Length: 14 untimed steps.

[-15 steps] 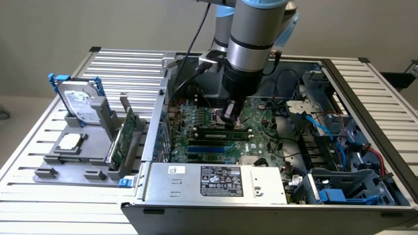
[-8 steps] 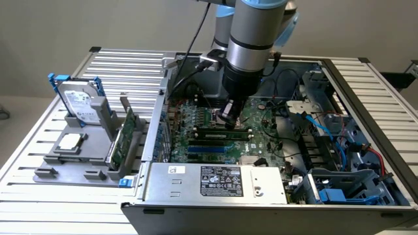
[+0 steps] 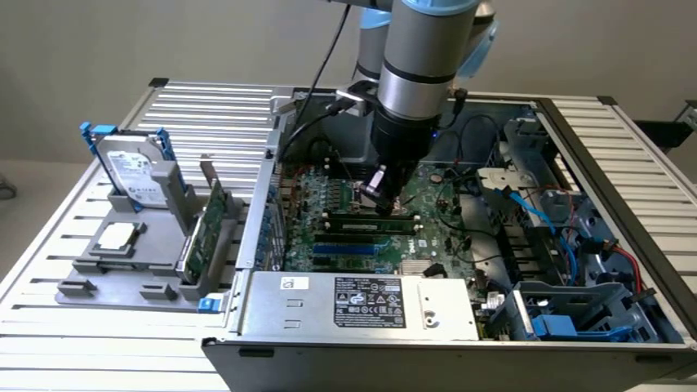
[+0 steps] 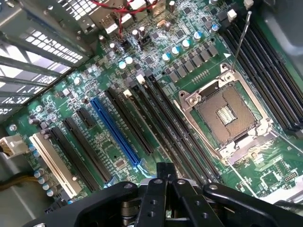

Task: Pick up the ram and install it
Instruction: 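Press down the ram until it locks into place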

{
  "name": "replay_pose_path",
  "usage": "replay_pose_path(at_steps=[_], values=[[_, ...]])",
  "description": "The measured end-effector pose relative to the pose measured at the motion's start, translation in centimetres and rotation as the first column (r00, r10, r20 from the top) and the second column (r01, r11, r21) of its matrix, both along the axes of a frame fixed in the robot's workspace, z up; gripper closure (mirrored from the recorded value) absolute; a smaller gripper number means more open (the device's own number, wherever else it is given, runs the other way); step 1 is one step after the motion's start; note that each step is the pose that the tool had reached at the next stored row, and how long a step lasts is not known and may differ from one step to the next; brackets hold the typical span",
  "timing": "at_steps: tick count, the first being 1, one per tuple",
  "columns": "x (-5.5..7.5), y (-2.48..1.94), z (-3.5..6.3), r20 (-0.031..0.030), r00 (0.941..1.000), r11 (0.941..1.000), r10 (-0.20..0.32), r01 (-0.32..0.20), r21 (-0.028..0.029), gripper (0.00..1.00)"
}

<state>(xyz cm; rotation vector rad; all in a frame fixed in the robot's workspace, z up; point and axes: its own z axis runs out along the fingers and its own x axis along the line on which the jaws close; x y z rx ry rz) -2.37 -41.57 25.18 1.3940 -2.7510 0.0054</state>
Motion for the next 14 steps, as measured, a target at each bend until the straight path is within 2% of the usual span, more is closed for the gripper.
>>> replay_pose_path(at_steps=[7,11,14], values=[[0.0,0.0,-0.21,0.0047,0.996,0.996,-0.089,0.089,-0.0058,0.89],[0.0,0.0,-0.33,0.0081,0.9904,0.9904,-0.138,0.138,-0.0072,0.89],[0.0,0.01,-0.36,0.0098,0.984,0.984,-0.178,0.178,-0.0065,0.89]])
